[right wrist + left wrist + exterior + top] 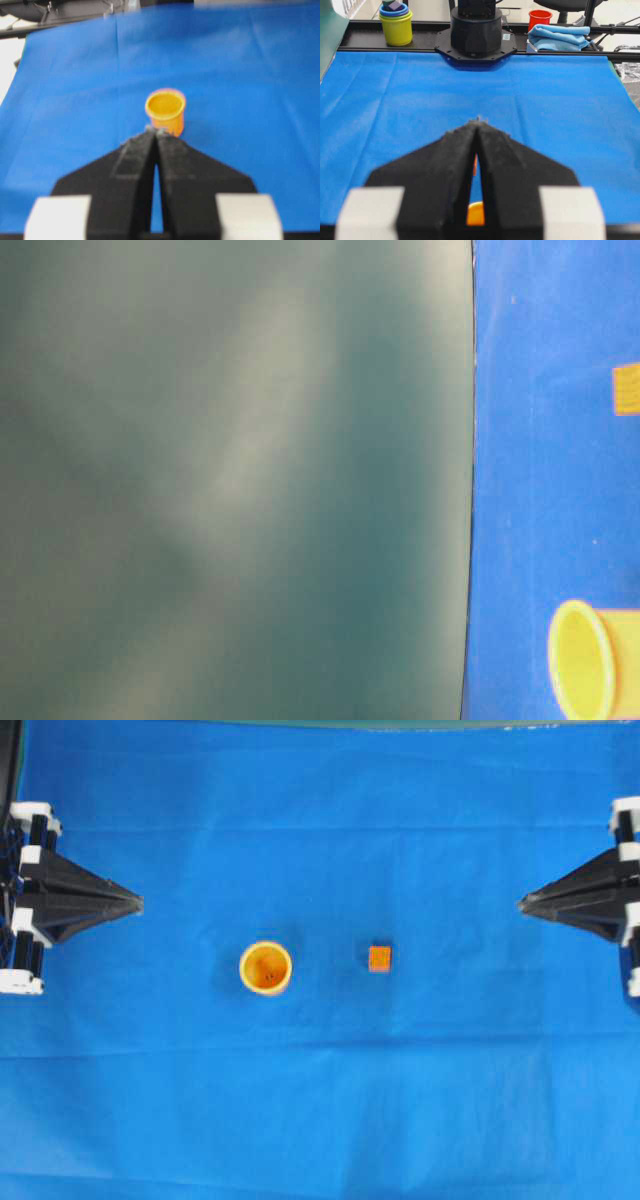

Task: Move the block forward with right arm.
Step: 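Raise the right gripper from its rest pose toward the orange cube, then move the open right gripper left over the orange cube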

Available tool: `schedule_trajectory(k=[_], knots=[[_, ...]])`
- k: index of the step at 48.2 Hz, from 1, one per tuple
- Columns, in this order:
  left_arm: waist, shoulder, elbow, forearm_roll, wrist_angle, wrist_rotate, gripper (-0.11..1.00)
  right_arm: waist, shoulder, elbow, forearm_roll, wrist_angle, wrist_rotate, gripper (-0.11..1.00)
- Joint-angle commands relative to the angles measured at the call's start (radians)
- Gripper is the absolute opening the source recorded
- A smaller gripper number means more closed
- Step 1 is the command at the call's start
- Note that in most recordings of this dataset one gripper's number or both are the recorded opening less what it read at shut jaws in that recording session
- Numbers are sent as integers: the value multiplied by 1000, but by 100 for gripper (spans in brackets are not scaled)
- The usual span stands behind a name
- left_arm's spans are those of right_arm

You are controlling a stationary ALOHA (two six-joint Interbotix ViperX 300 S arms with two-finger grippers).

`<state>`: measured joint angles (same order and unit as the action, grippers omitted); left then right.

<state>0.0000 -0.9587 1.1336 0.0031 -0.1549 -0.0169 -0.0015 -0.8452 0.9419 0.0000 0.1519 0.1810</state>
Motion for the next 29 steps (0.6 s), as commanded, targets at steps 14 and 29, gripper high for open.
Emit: schedule_trajectory(k=[14,29], knots=[[3,9,-31,3,-5,-2,2,-46,259,-276,-38,385,115,0],[2,8,-32,3,-3,-2,2,-46,497,-426,-40,552,103,0]])
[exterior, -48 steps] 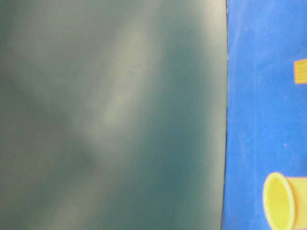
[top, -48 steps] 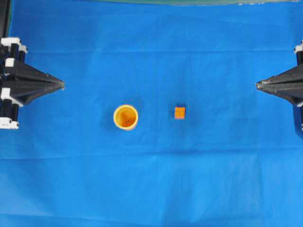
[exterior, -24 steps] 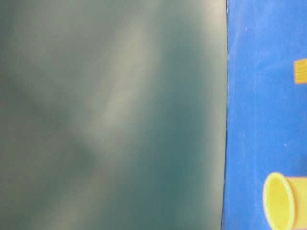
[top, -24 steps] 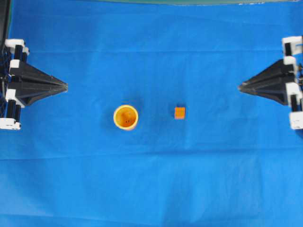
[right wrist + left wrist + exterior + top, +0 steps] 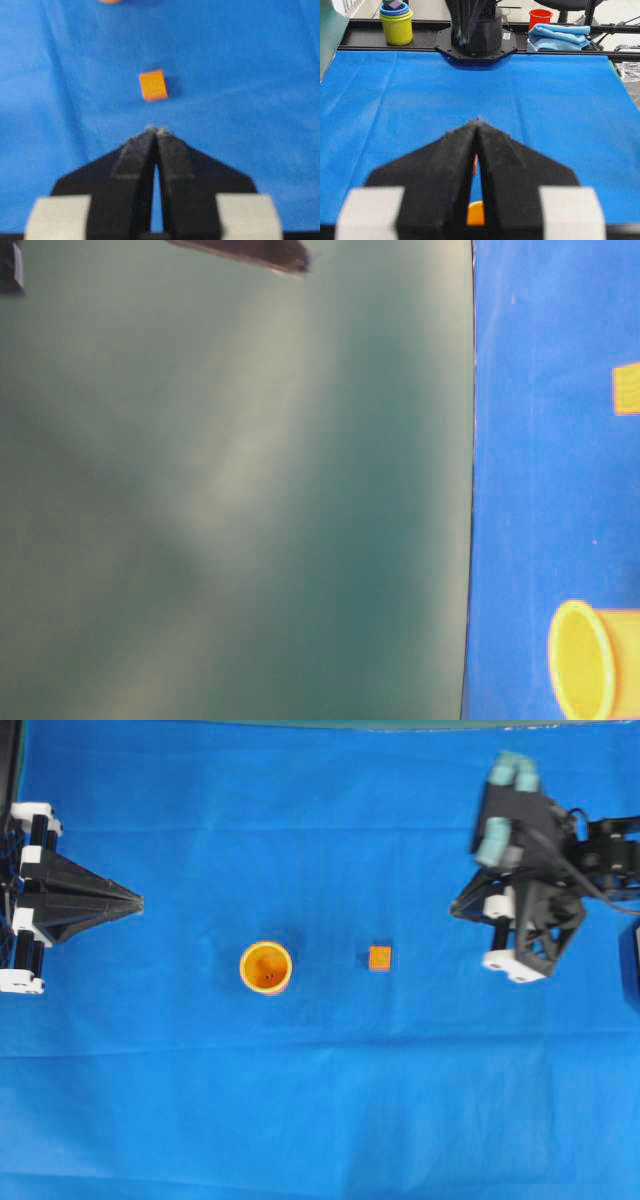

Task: Move the block forward with right arm.
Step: 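Move the open right gripper left over the orange cube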

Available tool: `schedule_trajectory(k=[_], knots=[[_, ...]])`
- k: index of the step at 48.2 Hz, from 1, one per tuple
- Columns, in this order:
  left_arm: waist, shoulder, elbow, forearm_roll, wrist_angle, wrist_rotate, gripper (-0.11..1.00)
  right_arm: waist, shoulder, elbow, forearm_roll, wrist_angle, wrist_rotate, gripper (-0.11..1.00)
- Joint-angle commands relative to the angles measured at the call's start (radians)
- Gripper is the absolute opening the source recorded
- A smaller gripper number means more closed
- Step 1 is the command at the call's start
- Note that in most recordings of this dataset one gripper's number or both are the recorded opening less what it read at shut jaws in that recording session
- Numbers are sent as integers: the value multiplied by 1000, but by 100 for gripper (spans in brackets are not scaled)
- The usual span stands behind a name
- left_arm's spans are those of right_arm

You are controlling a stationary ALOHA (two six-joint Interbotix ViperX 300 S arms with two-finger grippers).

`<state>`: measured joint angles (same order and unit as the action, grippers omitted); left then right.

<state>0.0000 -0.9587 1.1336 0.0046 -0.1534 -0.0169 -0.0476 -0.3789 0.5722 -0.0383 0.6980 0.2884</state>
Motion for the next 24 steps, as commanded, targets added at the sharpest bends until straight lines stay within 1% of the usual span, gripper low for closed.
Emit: schedule_trajectory(k=[1,7,9,10,15,18,20,24], knots=[[2,9,-32,2,-5,-2,2,2,41,-63,-2,6,-6,0],[2,9,-32,2,-3,-2,2,0,81,-94,-2,9,-18,1],[2,8,-32,2,-3,-2,2,0,95,-101,-3,9,-20,3],[2,8,-32,2,-2,-2,2,0,100,-103,-2,9,-20,7],[2,8,-32,0,-3,-2,2,0,124,-101,0,8,-20,39],[3,8,-32,2,-3,0,2,2,141,-100,2,6,-20,54],[2,8,-32,2,-3,0,2,3,152,-98,2,3,-20,58],[2,8,-32,2,-3,0,2,5,183,-100,3,-6,-25,56]])
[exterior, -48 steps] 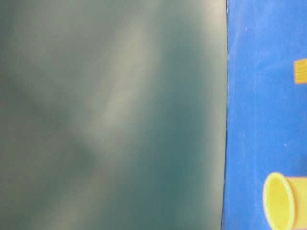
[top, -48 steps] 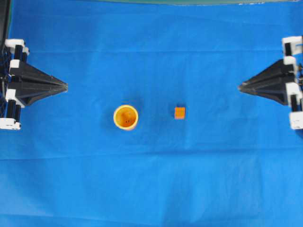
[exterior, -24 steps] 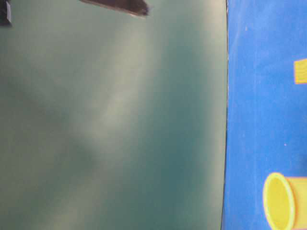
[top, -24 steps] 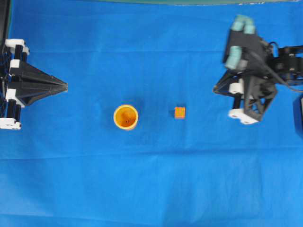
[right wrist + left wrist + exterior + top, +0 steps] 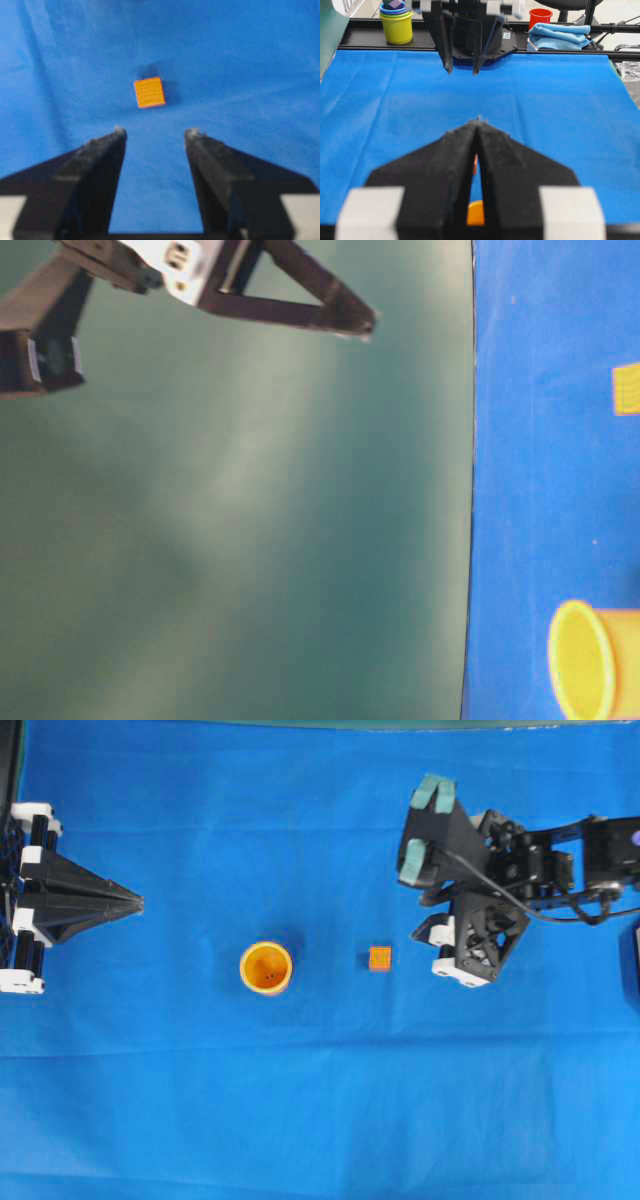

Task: Move the block forward with right arm.
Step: 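Move the open right gripper left over the orange cube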

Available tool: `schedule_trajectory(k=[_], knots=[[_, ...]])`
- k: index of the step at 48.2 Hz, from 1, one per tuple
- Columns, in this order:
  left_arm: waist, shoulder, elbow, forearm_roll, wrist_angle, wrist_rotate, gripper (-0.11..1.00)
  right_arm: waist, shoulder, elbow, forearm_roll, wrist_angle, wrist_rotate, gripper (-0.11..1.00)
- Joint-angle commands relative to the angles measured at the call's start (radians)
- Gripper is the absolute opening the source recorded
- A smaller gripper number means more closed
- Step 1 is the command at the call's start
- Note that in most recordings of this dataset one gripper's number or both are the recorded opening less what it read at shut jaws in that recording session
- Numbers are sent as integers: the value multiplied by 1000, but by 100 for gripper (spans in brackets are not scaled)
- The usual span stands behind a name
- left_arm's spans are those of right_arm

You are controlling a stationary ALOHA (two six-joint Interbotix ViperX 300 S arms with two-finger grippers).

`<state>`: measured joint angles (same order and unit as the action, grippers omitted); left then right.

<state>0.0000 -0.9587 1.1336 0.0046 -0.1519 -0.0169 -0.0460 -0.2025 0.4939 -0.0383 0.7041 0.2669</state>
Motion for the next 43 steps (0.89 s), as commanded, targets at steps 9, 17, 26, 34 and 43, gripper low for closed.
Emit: schedule_trajectory(k=[9,17,26,34,43], knots=[[2,8,-38,2,-5,0,2,21,86,-25,3,-52,-9,56],[2,8,-44,2,-6,0,2,32,156,-28,3,-97,-9,61],[2,8,-48,2,-6,0,2,40,216,-40,3,-130,-9,65],[3,8,-51,2,-8,0,2,40,256,-35,3,-173,-11,65],[2,8,-52,2,-8,2,2,40,295,-37,3,-215,-11,65]])
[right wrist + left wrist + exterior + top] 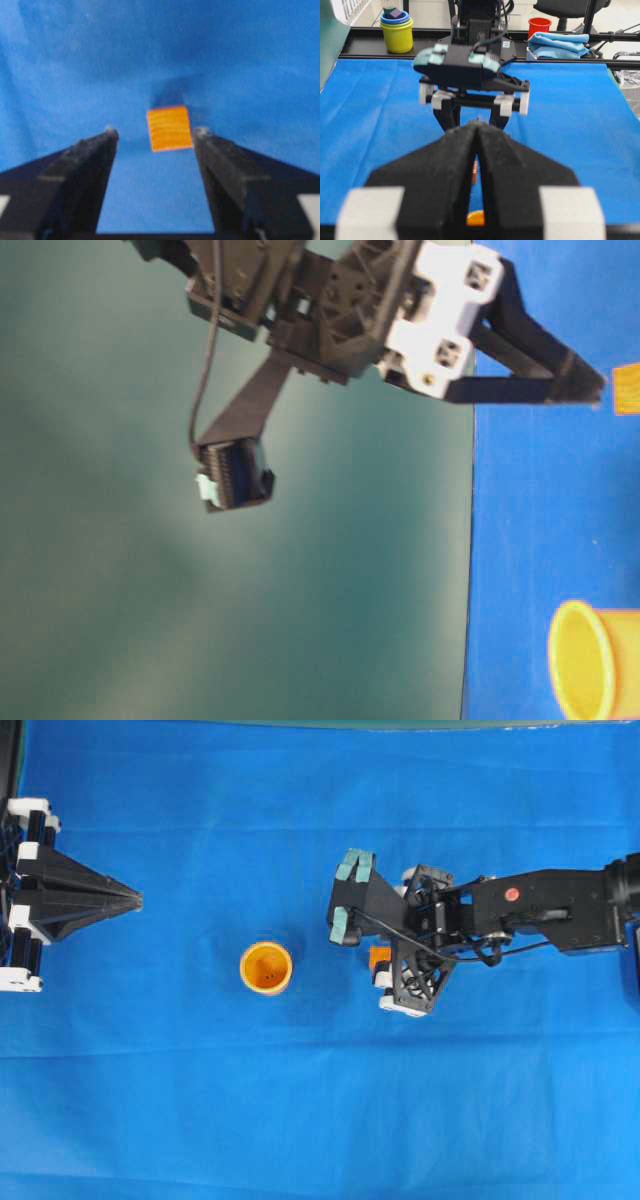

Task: Move the block forward with right arm.
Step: 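Move the open right gripper left over the orange cube, then lower the right gripper around the orange cube and close it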

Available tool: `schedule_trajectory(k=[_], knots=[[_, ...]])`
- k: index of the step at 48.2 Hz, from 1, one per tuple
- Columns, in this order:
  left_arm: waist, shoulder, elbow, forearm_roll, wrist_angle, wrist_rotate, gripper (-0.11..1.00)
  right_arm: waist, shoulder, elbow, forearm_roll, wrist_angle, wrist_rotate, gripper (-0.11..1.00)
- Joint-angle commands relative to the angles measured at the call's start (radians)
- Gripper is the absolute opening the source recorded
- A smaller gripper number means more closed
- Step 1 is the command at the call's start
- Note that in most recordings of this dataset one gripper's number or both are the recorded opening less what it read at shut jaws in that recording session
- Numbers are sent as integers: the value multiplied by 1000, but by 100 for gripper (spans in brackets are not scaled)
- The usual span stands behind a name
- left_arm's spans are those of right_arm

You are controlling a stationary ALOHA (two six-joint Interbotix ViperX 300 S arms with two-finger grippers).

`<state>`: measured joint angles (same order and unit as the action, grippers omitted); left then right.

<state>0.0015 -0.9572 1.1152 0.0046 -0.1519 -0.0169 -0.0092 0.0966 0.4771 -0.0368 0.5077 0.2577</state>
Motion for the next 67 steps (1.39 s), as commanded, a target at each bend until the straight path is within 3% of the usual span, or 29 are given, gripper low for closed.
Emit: schedule_trajectory(k=[1,21,50,67], knots=[[0,6,-34,2,-8,2,2,3,0,-18,2,-21,-2,65],[2,6,-46,3,-8,2,2,2,46,-14,2,-44,-61,65],[0,6,-51,2,-2,3,2,3,67,41,-3,-117,-83,63],[2,6,-51,2,5,3,2,8,57,29,2,-109,-101,40]])
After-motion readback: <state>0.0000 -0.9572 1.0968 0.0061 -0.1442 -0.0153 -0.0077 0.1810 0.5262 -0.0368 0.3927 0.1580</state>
